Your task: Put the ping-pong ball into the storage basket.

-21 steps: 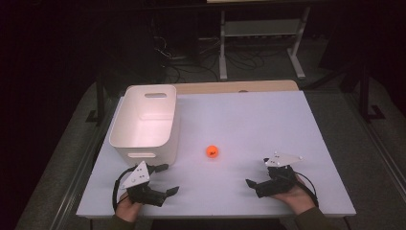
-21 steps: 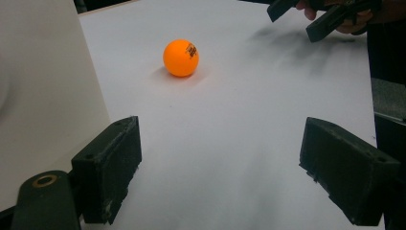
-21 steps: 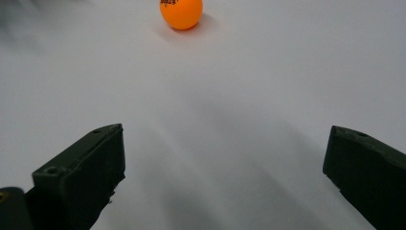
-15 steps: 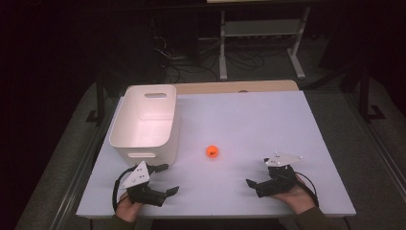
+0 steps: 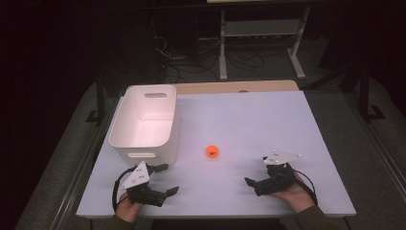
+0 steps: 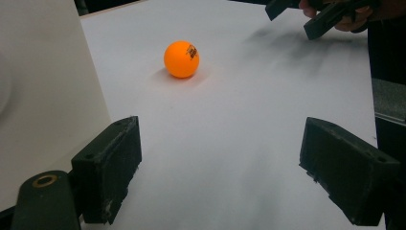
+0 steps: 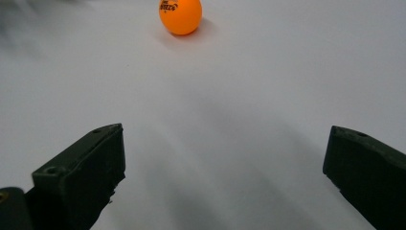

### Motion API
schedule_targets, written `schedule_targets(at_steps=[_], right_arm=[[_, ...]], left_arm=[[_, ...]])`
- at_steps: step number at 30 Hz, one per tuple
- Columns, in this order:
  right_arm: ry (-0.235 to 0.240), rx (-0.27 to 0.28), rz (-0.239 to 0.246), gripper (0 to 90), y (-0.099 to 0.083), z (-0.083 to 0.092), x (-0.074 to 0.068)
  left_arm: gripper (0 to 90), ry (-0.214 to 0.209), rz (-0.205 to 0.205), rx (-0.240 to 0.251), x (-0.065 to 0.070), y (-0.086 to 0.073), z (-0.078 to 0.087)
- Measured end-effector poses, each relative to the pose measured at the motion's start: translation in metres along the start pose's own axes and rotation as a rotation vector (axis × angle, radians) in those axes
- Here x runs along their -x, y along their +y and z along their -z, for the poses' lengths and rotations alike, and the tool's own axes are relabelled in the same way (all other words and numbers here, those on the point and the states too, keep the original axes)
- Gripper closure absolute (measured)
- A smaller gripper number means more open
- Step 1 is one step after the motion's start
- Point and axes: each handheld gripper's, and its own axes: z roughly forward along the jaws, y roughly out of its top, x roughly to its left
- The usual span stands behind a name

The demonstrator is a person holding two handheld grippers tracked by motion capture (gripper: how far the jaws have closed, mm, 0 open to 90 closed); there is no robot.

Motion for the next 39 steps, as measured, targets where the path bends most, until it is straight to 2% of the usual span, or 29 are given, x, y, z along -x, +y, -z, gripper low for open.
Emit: schedule_targets(at_steps=[12,39], right_arm=[[0.006,0.011,-0.014,0.4,0.004,-0.003,0.002],[0.028,0.014,-0.007,0.4,0.015,-0.014,0.002]], left_arm=[[14.2,0.000,0.000,0.001,0.000,0.000,0.000],[14.2,0.004,0.000,0.003,0.001,0.000,0.000]])
